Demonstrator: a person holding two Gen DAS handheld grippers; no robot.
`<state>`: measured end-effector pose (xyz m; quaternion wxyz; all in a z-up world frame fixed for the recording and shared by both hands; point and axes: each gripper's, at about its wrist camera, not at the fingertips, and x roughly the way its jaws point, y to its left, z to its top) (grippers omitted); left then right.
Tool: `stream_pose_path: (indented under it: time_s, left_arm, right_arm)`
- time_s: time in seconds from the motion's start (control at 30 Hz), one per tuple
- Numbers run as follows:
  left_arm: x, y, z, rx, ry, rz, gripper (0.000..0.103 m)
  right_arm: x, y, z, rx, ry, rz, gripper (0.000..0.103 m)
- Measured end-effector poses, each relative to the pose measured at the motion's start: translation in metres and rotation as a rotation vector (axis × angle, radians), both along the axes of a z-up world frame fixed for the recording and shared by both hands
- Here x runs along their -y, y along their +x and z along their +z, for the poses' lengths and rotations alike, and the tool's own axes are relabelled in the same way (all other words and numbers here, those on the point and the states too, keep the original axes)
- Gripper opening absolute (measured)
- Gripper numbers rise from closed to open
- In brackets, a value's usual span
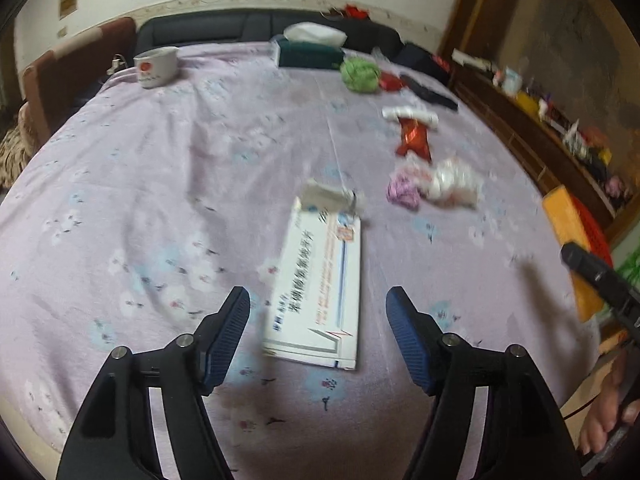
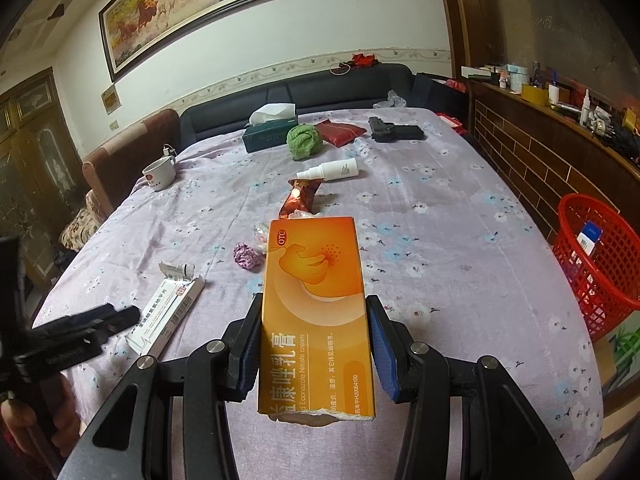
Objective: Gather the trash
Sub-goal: 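Hold the white box in left tool while right holds the orange box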
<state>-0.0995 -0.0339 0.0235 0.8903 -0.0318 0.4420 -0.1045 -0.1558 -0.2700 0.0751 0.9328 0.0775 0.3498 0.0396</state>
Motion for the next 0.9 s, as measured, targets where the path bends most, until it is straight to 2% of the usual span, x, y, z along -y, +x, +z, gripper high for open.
stream_pose_path:
  time_s: [0.1,0.2,0.23,0.27,0.4,0.53,0.63,0.73,0.83,0.9]
  left_arm:
    - [0.006,0.006,-0.009,-0.006,0.064,0.021,0.070]
    - [0.005,0.012,-0.016,-0.015,0.071,0.040,0.070]
    - [0.005,0.013,-0.015,-0.012,0.075,0.043,0.064]
    - [0.004,0.013,-0.014,-0.009,0.077,0.048,0.053]
    - [-0.001,0.015,-0.012,-0.009,0.040,0.056,0.053]
    - [0.000,0.007,0.003,0.035,-0.017,0.031,0.053]
    - [0.006,0.002,0.016,0.069,-0.017,0.018,0.053]
    - [0.018,0.002,0.028,0.087,-0.025,-0.014,0.042]
    - [0.035,0.004,0.034,0.098,-0.015,-0.046,0.041]
    - [0.043,0.008,0.035,0.087,-0.011,-0.061,0.036]
  right_arm:
    - [0.000,0.000,-0.002,-0.005,-0.002,0.003,0.051]
    - [-0.002,-0.001,-0.003,-0.007,-0.004,0.010,0.051]
    - [-0.002,-0.001,-0.004,-0.008,-0.004,0.013,0.051]
    - [-0.003,-0.001,-0.004,-0.009,-0.004,0.015,0.051]
    - [-0.005,-0.001,-0.006,-0.013,-0.004,0.019,0.051]
    - [-0.005,-0.001,-0.006,-0.009,-0.007,0.018,0.051]
    - [-0.003,-0.001,-0.005,-0.007,-0.005,0.014,0.051]
    - [-0.001,-0.002,-0.004,-0.001,-0.005,0.008,0.051]
    - [0.009,-0.003,-0.002,0.004,0.003,-0.012,0.051]
    - [0.018,-0.002,-0.001,0.003,0.013,-0.031,0.051]
